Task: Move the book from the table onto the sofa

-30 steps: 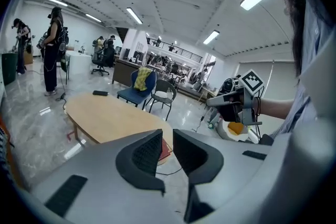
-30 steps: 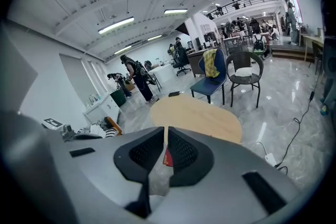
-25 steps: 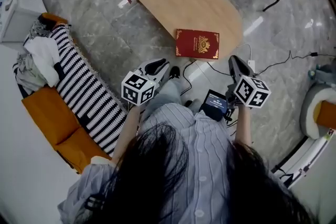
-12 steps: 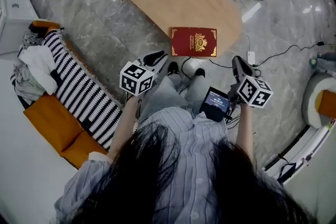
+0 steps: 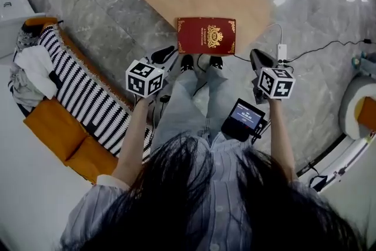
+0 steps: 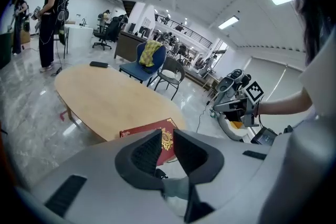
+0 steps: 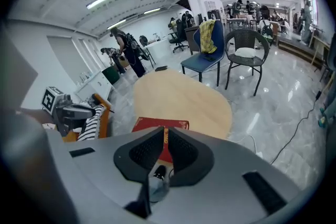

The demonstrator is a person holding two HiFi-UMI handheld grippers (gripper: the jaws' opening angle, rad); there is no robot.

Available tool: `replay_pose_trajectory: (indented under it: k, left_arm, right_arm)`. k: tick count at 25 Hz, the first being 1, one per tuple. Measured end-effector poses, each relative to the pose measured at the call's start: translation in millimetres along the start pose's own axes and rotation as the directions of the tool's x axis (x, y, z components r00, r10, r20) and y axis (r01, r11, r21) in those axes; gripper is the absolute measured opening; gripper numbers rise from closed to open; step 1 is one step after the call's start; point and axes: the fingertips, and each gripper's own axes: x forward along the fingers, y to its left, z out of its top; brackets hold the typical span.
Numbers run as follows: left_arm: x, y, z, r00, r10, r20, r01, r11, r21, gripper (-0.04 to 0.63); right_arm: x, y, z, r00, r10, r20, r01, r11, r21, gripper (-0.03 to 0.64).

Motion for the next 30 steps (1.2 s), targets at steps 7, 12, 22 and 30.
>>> replay_pose_trajectory:
  k: [7, 12, 22, 30]
  left_arm:
    - [46, 22, -38, 0.999, -0.001, -0.039, -0.001, 0.999, -0.042, 0.088]
    - [71, 50, -61, 0.997, 0.010, -0.072, -0.016, 0.997, -0.080, 0.118]
    - [113, 112, -88, 0.991, 0.027, -0.129, -0.051, 0.982, -0.185, 0.238]
    - [137, 117, -120, 0.993, -0.041, -0.110, 0.000, 0.938, -0.347, 0.264]
  right_arm:
    - [68, -34, -31, 0.996, 0.017, -0.083, -0.022, 0.998, -0.058, 0.037]
    - [109, -36, -56, 0.983, 0.060, -0.175, -0.076, 0.993, -0.090, 0.038]
    - [165, -50, -96, 0.968, 0.056, -0.246, -0.077, 0.994, -0.074, 0.184]
    - [180, -52, -125, 0.953, 0.103, -0.284, -0.096, 0.995, 0.038, 0.193]
